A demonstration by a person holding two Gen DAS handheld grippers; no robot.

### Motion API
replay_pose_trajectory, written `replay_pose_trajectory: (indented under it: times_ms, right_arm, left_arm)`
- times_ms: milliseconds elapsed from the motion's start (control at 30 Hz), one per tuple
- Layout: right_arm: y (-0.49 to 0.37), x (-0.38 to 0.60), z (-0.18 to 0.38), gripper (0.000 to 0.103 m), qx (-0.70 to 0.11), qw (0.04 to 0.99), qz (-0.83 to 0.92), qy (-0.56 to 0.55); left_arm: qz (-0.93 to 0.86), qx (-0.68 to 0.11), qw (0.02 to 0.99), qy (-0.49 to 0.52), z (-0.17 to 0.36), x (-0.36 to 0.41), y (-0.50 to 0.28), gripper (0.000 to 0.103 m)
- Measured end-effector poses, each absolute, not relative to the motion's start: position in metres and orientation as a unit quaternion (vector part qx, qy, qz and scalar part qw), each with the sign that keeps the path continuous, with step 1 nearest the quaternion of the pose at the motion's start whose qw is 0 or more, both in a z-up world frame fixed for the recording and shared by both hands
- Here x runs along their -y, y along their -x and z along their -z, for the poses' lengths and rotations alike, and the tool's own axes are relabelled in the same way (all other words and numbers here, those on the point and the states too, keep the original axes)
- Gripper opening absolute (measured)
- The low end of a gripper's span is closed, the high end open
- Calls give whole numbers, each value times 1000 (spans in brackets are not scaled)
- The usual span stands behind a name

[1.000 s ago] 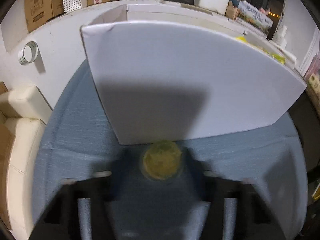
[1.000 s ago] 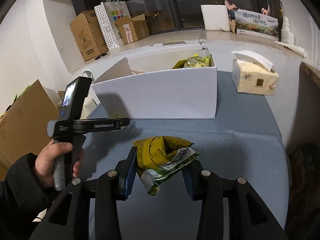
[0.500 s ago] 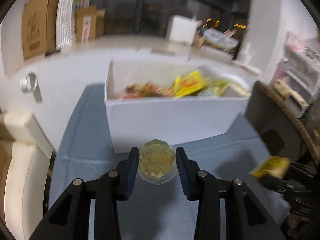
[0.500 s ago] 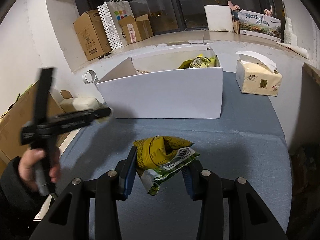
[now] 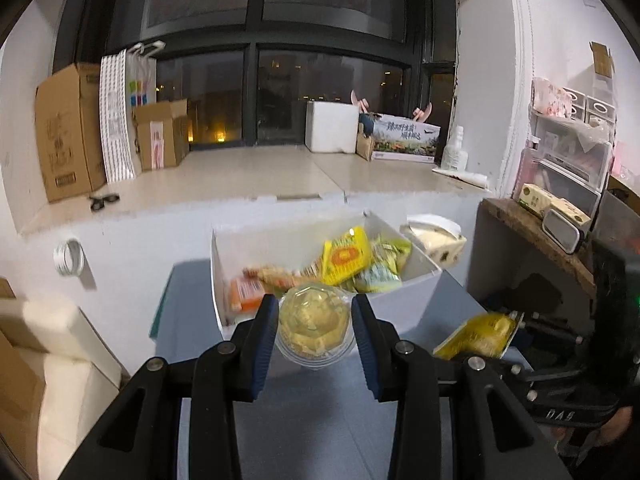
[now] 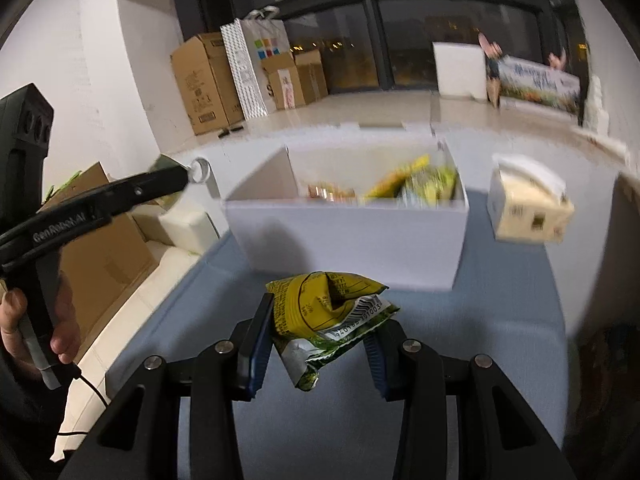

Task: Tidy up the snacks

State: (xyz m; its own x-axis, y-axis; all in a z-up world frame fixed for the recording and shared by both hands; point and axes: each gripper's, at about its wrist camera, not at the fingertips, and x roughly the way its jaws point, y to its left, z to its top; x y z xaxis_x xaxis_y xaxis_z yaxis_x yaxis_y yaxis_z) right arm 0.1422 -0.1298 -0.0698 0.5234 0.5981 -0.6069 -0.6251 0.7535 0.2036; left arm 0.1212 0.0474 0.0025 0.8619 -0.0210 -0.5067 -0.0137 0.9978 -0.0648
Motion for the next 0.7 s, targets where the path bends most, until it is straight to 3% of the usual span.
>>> replay_pose_trajectory:
  times_ms: [267, 467, 500, 567, 600, 633, 700]
  right_arm:
    - [-227, 94, 25, 45, -323, 879, -351, 16]
    - [-317, 53, 30, 45, -355, 877, -323, 29]
    - [-332, 47, 33, 47, -364, 874, -322, 26]
    - [-355, 36, 41, 63, -387, 861, -329, 24]
    - [-365, 30, 46, 90, -401, 861, -310, 34]
    - [-370, 27, 49, 97, -403, 865, -296, 41]
    - [-374, 28, 50, 97, -389, 873, -292, 41]
  left_arm:
    - [-3, -288, 957, 40, -10, -75, -207, 42]
    - [-8, -322, 945, 61, 7, -103, -269, 45]
    - [4, -334, 940, 69, 10, -107, -277, 53]
    - [1, -340, 937, 75, 14, -114, -284, 102]
    - [-17, -331, 941, 72, 13, -118, -282, 103]
    - [-13, -326, 942, 74, 13, -120, -280, 103]
    - [2, -319, 943, 91, 10, -127, -274, 103]
